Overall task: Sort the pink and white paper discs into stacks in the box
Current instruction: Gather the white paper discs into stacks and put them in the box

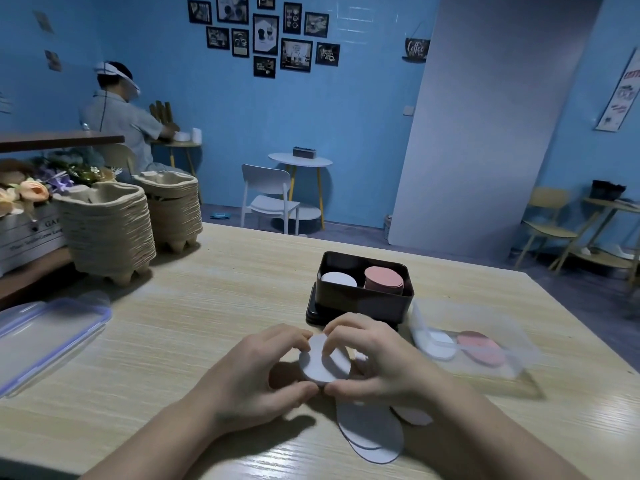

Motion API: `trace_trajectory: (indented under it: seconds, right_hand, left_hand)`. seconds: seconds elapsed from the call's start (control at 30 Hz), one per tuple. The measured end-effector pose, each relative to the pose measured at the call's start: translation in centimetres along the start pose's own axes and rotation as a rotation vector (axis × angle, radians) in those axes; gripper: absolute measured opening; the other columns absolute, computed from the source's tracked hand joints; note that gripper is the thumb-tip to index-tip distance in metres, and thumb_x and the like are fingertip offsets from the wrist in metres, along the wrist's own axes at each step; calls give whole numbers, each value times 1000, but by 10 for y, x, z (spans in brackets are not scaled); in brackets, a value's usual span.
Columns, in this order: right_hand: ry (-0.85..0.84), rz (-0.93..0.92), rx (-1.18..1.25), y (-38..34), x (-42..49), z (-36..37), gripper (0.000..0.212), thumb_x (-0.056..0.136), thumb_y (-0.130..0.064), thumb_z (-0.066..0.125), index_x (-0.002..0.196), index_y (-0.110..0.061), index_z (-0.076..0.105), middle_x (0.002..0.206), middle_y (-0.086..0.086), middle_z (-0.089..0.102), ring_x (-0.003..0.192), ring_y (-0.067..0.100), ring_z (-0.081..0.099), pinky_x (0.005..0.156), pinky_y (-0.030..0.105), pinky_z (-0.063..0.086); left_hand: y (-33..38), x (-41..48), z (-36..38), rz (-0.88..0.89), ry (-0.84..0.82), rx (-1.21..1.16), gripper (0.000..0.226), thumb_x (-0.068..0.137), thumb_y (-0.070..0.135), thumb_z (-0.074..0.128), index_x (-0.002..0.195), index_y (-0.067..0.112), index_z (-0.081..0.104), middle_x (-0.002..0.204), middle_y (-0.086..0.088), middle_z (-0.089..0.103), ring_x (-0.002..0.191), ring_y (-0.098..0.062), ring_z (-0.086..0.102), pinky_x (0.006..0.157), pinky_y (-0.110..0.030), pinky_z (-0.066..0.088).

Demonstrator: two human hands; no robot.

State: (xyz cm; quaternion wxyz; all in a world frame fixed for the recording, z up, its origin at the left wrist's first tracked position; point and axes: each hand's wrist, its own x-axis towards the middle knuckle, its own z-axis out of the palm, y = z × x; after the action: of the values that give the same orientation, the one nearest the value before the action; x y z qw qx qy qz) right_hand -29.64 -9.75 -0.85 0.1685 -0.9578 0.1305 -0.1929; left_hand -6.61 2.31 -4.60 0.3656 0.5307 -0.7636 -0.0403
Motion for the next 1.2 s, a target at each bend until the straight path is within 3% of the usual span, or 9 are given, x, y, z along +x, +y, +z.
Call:
trace_trajectory:
  seconds: [0.23, 0.4, 0.57, 0.67, 0.8, 0.9, 1.03, 1.2]
  right_hand:
    - [126, 32, -39, 13, 21, -39, 25, 82, -44, 81, 93, -35, 61, 106, -7, 61, 102, 13, 58, 86, 32, 49]
    - [245, 188, -78, 30, 55, -68, 29, 79, -52, 75, 88, -29, 62, 86, -9, 58, 82, 10, 54, 74, 30, 47]
    - [197, 401, -159, 56, 91, -73, 28, 81, -48, 79, 85, -27, 62, 78, -9, 57, 74, 11, 51, 67, 32, 42]
    - [80, 480, -236, 67, 105, -67, 30, 80, -49, 81, 84, -25, 63, 76, -9, 56, 74, 13, 51, 62, 33, 40]
    - [-3, 506, -291, 78, 113, -55, 30, 80, -52, 83, 81, -29, 63, 82, -10, 59, 80, 12, 56, 64, 32, 43]
    - [-45, 515, -324, 79, 116, -52, 22, 84, -42, 83, 81, -26, 70, 81, -11, 62, 80, 13, 58, 66, 31, 47]
    - [-77, 514, -373, 78, 119, -51, 12, 88, -33, 80, 82, -24, 74, 83, -9, 63, 84, 16, 61, 69, 31, 52]
    - [-26, 517, -317, 69, 112, -58, 26, 86, -46, 81, 77, -23, 71, 76, -9, 65, 76, 11, 61, 63, 29, 47]
  left_hand:
    - [-2, 24, -20, 34, 34, 231, 32, 94, 55, 60, 112, 29, 64, 109, 17, 68, 100, -6, 63, 79, -30, 54]
    - [-17, 30, -14, -24, 56, 279, 33, 92, 52, 58, 111, 26, 66, 105, 13, 69, 94, -9, 64, 75, -24, 49]
    - [-24, 25, -9, -75, 69, 223, 37, 95, 55, 53, 118, 29, 64, 113, 15, 68, 99, -5, 62, 80, -28, 54]
    - [-24, 23, -8, -79, 37, 217, 36, 95, 56, 51, 118, 30, 63, 113, 17, 66, 97, -3, 60, 79, -26, 53]
    - [-23, 21, -7, -82, 30, 176, 36, 95, 57, 50, 116, 31, 63, 112, 20, 64, 99, 0, 58, 80, -22, 51]
    - [-22, 22, -5, -65, 28, 159, 34, 94, 55, 52, 114, 30, 63, 109, 21, 63, 96, 2, 56, 77, -15, 45]
    - [-20, 22, -4, -52, 12, 167, 33, 94, 55, 52, 114, 31, 62, 107, 21, 61, 93, 3, 54, 76, -19, 47]
    - [-17, 21, -4, -37, -8, 196, 33, 94, 55, 50, 112, 30, 61, 105, 20, 61, 90, 1, 54, 75, -22, 47]
